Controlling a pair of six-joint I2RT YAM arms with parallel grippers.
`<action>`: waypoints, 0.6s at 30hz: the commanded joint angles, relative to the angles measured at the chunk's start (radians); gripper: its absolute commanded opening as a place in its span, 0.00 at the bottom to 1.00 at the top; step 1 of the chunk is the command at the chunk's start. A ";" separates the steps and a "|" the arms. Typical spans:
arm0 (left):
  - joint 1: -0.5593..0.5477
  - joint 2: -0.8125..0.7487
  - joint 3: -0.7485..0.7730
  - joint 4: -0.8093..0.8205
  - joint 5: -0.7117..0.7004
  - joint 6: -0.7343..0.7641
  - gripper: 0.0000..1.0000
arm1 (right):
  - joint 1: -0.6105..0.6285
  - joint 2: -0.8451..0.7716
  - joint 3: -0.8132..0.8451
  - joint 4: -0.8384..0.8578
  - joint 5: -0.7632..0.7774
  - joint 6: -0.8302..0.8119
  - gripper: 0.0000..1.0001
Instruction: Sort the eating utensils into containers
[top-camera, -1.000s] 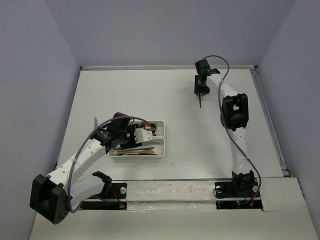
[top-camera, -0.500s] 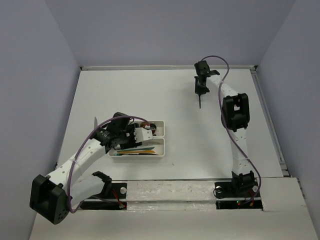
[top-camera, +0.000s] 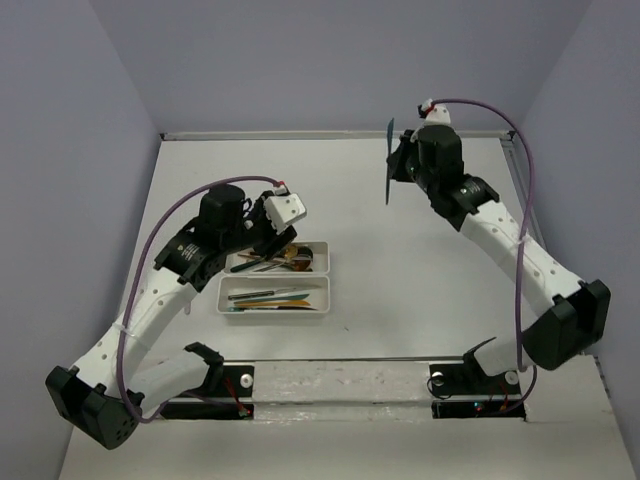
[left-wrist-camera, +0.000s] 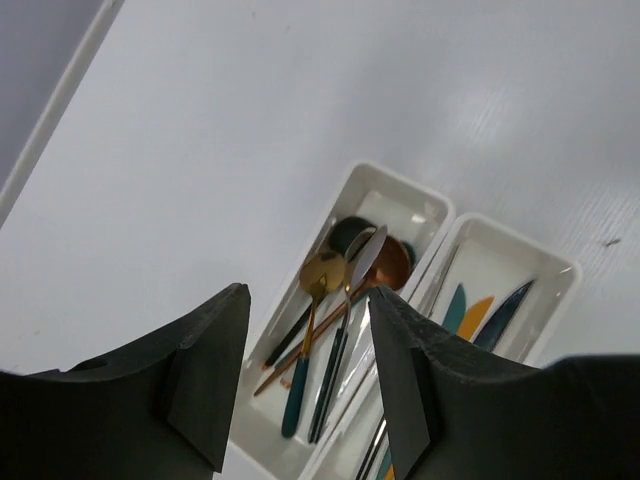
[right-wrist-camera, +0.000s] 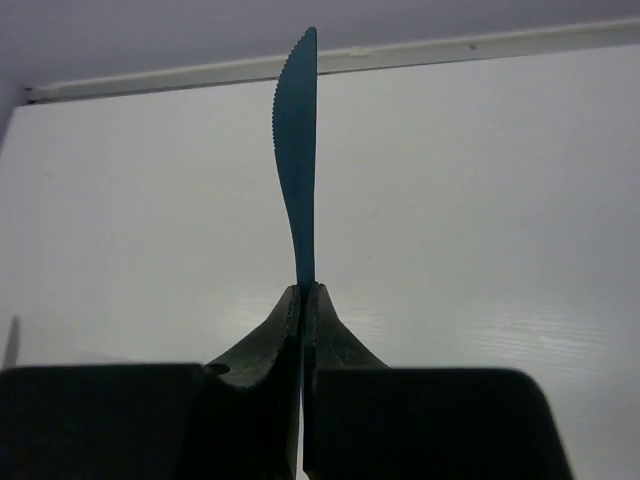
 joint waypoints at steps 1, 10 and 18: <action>-0.005 -0.028 0.073 0.153 0.226 -0.231 0.63 | 0.175 -0.145 -0.178 0.199 0.015 0.124 0.00; -0.005 -0.006 0.008 0.365 0.345 -0.429 0.66 | 0.454 -0.279 -0.326 0.486 0.093 0.202 0.00; -0.005 0.003 -0.021 0.403 0.367 -0.467 0.68 | 0.572 -0.247 -0.317 0.539 0.113 0.210 0.00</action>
